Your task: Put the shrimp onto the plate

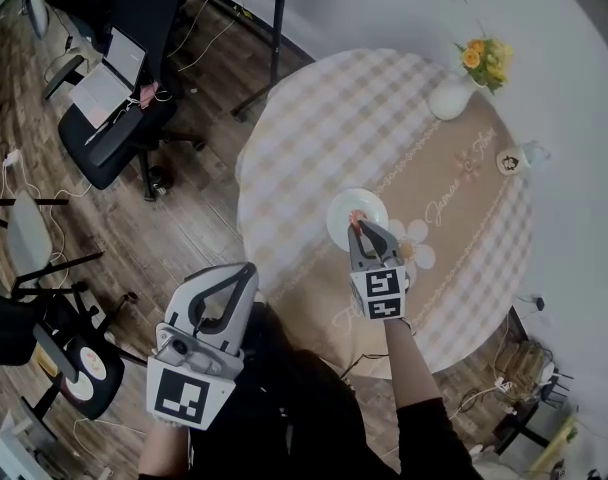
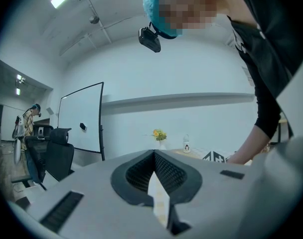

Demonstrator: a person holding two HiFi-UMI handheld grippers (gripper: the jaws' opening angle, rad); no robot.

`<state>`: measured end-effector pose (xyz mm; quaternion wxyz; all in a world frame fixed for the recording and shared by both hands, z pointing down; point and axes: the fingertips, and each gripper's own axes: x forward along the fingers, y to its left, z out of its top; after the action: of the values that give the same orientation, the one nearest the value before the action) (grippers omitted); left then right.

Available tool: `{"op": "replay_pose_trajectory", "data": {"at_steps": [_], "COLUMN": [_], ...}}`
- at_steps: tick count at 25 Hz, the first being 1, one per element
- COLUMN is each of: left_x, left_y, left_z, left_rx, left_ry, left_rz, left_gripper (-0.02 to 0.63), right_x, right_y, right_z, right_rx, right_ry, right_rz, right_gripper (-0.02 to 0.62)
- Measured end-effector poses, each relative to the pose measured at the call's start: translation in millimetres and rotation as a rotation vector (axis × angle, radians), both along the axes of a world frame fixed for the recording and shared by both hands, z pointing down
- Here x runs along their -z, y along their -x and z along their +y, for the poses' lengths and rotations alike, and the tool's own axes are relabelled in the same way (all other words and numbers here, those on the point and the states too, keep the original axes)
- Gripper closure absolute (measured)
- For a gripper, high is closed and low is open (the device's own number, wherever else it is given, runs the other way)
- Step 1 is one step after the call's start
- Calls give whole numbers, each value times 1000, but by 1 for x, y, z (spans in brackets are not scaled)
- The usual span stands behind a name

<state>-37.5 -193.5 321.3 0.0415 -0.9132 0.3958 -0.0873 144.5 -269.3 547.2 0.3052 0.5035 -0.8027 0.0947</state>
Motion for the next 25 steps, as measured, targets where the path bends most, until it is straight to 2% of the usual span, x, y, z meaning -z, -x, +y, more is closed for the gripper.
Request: {"op": "replay_pose_trajectory", "data": {"at_steps": [15, 25], "left_x": [-3, -5], "left_y": [9, 8], "left_z": [-2, -5], "left_rx": [25, 25], "left_ry": [12, 20], "left_rz": [-10, -8], "left_gripper": [606, 606], "right_x": [-70, -86], "right_y": [-4, -8], "right_z": [-3, -1], "right_rx": [28, 50], "right_ry": [232, 324], "right_rz": [76, 86], "right_gripper": [552, 552]}}
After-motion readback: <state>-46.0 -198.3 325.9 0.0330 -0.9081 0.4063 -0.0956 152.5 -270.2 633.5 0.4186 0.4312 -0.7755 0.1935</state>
